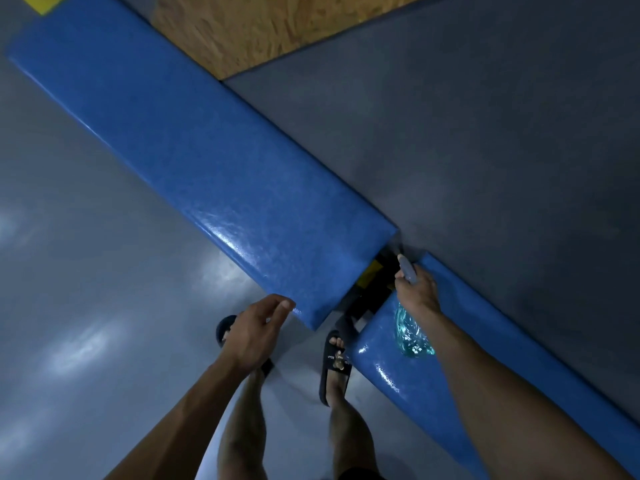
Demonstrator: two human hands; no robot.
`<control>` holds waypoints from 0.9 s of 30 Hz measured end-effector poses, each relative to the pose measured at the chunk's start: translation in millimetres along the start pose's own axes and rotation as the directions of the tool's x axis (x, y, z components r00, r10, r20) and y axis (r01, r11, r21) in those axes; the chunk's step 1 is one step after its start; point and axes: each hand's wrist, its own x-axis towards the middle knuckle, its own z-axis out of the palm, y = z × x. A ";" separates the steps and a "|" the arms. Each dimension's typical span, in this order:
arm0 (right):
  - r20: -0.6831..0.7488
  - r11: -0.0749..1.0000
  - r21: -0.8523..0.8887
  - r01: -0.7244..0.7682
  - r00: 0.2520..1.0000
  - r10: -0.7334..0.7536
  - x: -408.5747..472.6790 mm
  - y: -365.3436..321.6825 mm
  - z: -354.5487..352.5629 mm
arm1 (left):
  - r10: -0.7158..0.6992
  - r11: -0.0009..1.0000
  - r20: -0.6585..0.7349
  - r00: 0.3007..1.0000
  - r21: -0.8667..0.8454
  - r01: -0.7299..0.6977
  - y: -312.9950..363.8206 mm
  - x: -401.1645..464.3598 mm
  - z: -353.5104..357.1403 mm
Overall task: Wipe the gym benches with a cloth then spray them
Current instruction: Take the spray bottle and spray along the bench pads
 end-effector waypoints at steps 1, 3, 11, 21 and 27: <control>0.003 1.000 -0.006 0.005 1.000 -0.005 -4.1 -4.1 0.6 | 0.000 1.000 0.017 1.000 0.003 0.000 -1.9 1.5 -3.4; 0.025 1.000 0.018 0.025 0.999 -0.026 -13.0 -10.7 7.2 | 0.008 1.000 0.044 0.999 0.017 -0.009 -7.6 5.4 -11.9; -0.038 0.991 0.113 0.075 0.997 -0.071 -34.4 -83.5 60.8 | 0.017 1.000 0.050 0.999 -0.012 -0.017 -40.9 25.2 -88.0; -0.094 0.989 0.148 -0.006 0.995 0.020 -79.6 -146.1 125.8 | 0.103 0.992 0.069 0.992 0.059 -0.107 -72.7 56.6 -193.5; -0.077 0.985 0.168 -0.024 0.996 0.038 -116.3 -128.9 168.4 | 0.070 0.997 0.091 0.993 0.010 -0.072 -84.3 67.4 -210.2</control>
